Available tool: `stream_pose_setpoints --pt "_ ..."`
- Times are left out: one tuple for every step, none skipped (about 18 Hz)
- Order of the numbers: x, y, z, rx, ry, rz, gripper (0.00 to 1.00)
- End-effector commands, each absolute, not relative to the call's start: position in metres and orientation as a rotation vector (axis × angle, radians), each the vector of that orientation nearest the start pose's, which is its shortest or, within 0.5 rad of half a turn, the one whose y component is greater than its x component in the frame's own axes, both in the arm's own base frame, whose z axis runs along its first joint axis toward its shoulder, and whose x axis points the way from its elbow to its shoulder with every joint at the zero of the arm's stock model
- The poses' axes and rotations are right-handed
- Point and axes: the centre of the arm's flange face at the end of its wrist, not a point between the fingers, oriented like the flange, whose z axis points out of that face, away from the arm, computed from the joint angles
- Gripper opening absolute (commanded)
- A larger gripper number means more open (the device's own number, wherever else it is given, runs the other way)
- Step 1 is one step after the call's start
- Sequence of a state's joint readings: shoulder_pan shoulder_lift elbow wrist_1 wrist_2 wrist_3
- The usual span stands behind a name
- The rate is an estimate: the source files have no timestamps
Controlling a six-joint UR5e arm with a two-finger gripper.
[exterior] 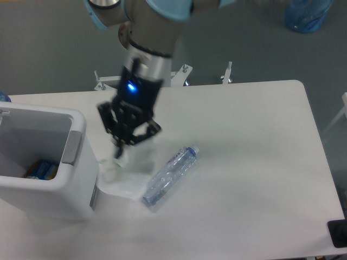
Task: Place the trash in the trash can
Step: 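Carry the tissue over the white trash bin and lower it in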
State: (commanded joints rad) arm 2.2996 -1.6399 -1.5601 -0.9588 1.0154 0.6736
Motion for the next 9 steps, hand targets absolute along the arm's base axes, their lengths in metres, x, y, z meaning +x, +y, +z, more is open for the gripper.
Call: stream_pose_setpoints --pt "-0.218 0.538 0.545 -2.376 0.134 -0.095 0.00" --pt "-0.207 0.542 0.546 -2.376 0.145 -0.107 0.00" --pt "-0.193 0.544 0.547 -2.374 0.164 -0.116 0.00" --pt "-0.184 0.546 0.546 -2.375 0.179 -0.125 0.00" --pt "-0.172 0.550 0.541 -2.383 0.194 -0.143 0.00" --pt "-0.163 0.552 0.536 -2.391 0.204 -0.157 0.00" --pt "-0.154 0.554 0.532 -2.394 0.220 -0.169 0.00" --pt "-0.146 0.556 0.529 -2.396 0.237 -0.178 0.05" --pt "-0.141 0.557 0.527 -2.398 0.249 -0.184 0.16"
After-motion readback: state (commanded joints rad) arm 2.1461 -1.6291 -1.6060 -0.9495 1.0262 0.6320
